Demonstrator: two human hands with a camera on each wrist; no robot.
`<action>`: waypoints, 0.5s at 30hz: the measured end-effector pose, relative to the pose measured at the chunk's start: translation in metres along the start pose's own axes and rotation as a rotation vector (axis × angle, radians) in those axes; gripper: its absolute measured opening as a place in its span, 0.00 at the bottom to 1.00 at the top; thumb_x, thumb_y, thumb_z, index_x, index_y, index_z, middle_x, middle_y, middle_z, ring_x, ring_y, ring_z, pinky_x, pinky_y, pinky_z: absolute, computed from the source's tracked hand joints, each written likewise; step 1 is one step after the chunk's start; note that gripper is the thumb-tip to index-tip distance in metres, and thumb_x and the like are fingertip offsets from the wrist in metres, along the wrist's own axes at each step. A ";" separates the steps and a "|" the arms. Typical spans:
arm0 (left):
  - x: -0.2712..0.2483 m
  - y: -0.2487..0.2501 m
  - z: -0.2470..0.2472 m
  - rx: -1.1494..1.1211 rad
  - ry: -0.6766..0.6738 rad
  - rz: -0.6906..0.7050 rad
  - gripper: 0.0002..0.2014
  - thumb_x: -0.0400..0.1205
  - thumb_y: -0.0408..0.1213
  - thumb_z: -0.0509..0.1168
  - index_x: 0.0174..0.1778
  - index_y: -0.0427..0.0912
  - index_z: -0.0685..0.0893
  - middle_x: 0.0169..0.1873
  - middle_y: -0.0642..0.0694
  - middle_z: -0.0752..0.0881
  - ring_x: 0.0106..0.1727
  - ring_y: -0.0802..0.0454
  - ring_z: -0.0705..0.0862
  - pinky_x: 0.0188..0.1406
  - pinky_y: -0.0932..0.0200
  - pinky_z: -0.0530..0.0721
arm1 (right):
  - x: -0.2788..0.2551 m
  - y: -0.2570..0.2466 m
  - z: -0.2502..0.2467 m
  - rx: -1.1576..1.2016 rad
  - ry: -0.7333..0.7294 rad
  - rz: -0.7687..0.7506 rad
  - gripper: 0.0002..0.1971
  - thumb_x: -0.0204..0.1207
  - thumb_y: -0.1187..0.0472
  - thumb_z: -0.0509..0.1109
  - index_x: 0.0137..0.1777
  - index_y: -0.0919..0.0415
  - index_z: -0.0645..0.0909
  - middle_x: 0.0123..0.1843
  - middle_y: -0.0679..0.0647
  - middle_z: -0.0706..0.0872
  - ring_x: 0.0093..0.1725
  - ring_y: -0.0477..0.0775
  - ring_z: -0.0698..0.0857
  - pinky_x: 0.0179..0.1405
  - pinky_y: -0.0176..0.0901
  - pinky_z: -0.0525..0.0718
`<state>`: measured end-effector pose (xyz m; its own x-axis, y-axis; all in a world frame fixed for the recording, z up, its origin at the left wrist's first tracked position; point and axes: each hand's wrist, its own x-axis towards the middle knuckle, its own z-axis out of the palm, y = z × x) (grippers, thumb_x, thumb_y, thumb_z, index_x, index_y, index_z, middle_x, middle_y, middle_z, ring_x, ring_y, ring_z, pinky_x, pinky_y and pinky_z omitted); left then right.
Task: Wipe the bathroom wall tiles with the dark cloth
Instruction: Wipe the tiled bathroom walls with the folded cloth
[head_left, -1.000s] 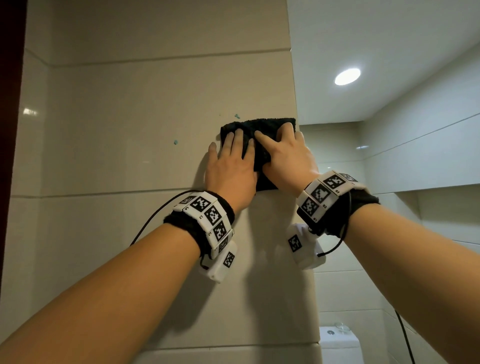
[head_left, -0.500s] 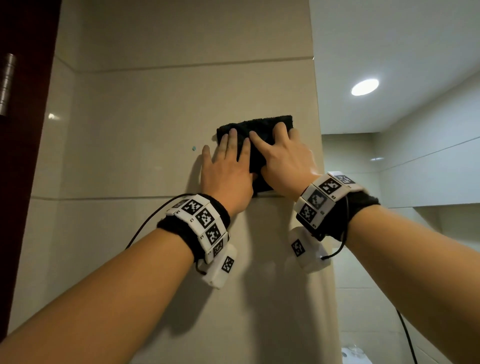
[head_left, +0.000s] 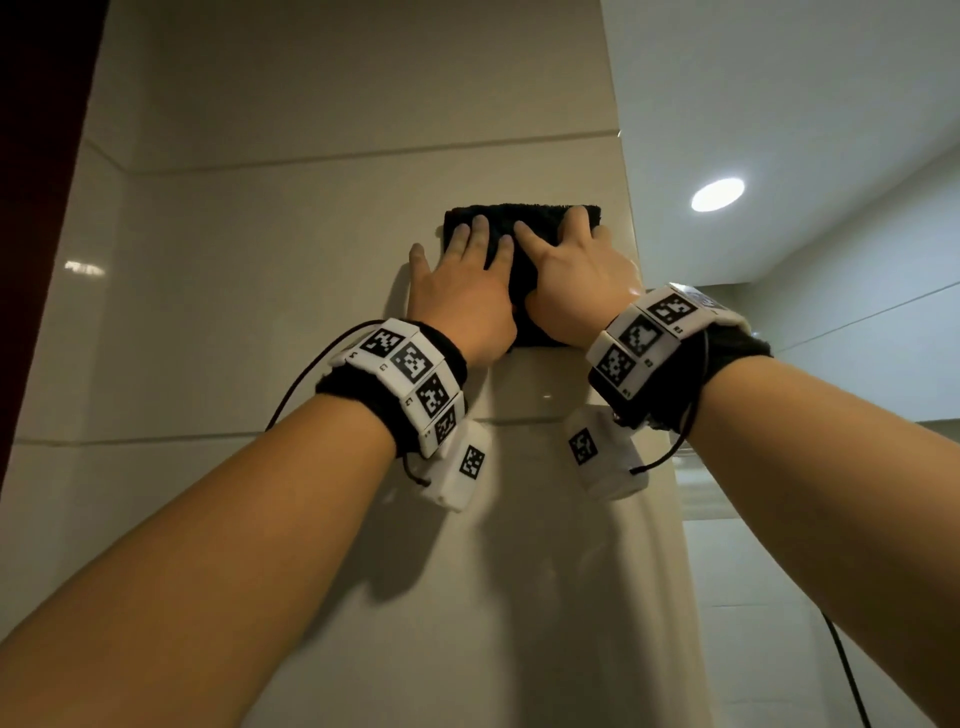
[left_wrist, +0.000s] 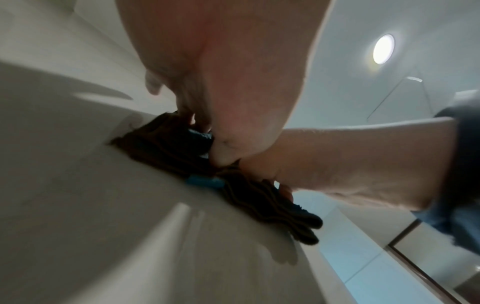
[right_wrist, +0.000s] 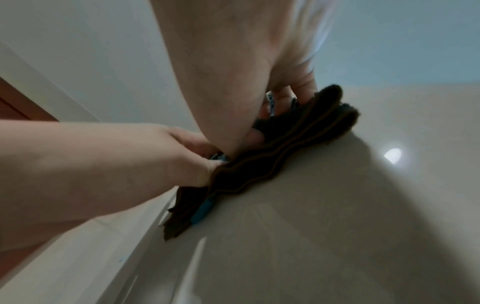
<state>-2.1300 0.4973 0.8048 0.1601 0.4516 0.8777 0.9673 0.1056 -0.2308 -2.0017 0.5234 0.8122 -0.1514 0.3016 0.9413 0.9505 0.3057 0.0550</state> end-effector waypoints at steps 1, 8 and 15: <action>0.005 0.003 -0.003 0.004 0.003 0.010 0.38 0.87 0.46 0.58 0.89 0.48 0.44 0.88 0.42 0.41 0.88 0.45 0.42 0.83 0.29 0.46 | 0.002 0.004 -0.002 0.002 0.003 0.014 0.37 0.79 0.49 0.65 0.85 0.41 0.53 0.76 0.61 0.61 0.71 0.67 0.68 0.57 0.58 0.79; 0.010 0.027 -0.007 0.009 -0.002 0.045 0.37 0.87 0.46 0.58 0.89 0.48 0.46 0.88 0.43 0.42 0.88 0.45 0.43 0.84 0.32 0.46 | -0.009 0.023 -0.004 -0.010 0.029 0.073 0.34 0.80 0.48 0.64 0.85 0.42 0.56 0.74 0.61 0.64 0.69 0.66 0.71 0.53 0.56 0.78; -0.013 0.043 -0.004 0.062 -0.009 0.120 0.36 0.86 0.45 0.59 0.88 0.48 0.48 0.88 0.43 0.45 0.88 0.45 0.46 0.83 0.31 0.51 | -0.042 0.031 -0.003 -0.042 -0.011 0.083 0.33 0.81 0.51 0.63 0.84 0.49 0.56 0.74 0.63 0.64 0.67 0.69 0.73 0.46 0.55 0.76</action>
<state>-2.0893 0.4931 0.7853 0.2716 0.4725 0.8384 0.9274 0.1044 -0.3593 -1.9653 0.5176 0.7750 -0.0747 0.3346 0.9394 0.9704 0.2414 -0.0088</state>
